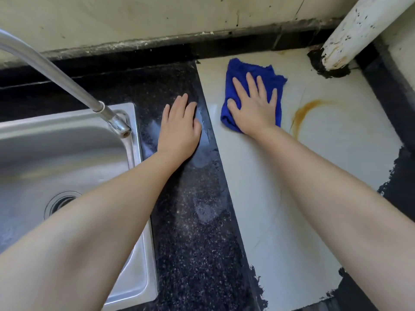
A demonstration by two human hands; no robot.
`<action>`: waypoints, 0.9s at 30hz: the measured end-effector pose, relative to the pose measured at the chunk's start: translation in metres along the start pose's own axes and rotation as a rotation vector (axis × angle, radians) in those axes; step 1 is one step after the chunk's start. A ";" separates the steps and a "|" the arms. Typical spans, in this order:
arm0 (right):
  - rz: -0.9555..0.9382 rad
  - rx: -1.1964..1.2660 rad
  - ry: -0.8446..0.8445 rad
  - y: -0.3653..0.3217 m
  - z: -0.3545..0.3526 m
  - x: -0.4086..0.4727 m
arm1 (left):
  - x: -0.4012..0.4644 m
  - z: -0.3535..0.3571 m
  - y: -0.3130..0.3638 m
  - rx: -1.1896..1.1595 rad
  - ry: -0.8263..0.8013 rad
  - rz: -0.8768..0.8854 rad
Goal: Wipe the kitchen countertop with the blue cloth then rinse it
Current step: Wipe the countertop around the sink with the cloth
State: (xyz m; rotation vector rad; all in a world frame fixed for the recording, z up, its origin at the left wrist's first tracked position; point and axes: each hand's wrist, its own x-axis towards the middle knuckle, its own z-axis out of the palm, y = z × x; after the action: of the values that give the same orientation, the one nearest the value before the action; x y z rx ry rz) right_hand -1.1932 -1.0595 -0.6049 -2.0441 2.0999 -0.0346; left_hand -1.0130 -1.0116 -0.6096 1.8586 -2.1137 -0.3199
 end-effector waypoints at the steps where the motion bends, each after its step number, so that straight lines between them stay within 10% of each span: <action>1: 0.006 -0.009 0.000 -0.001 0.000 0.006 | 0.000 0.000 -0.001 0.006 0.003 -0.001; 12: -0.202 -0.095 -0.154 0.032 0.024 -0.277 | -0.001 -0.002 0.000 0.036 -0.035 0.002; 21: -0.139 -0.069 -0.013 -0.038 0.003 0.010 | 0.000 0.000 -0.001 0.059 -0.049 -0.007; 27: -0.231 -0.023 0.028 -0.017 -0.004 0.044 | 0.000 0.000 -0.001 0.083 -0.053 -0.012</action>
State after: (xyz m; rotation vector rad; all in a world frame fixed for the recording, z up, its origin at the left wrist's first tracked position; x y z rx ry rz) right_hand -1.1775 -1.1046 -0.6038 -2.3016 1.8772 -0.0758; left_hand -1.0126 -1.0117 -0.6102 1.9308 -2.1827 -0.2913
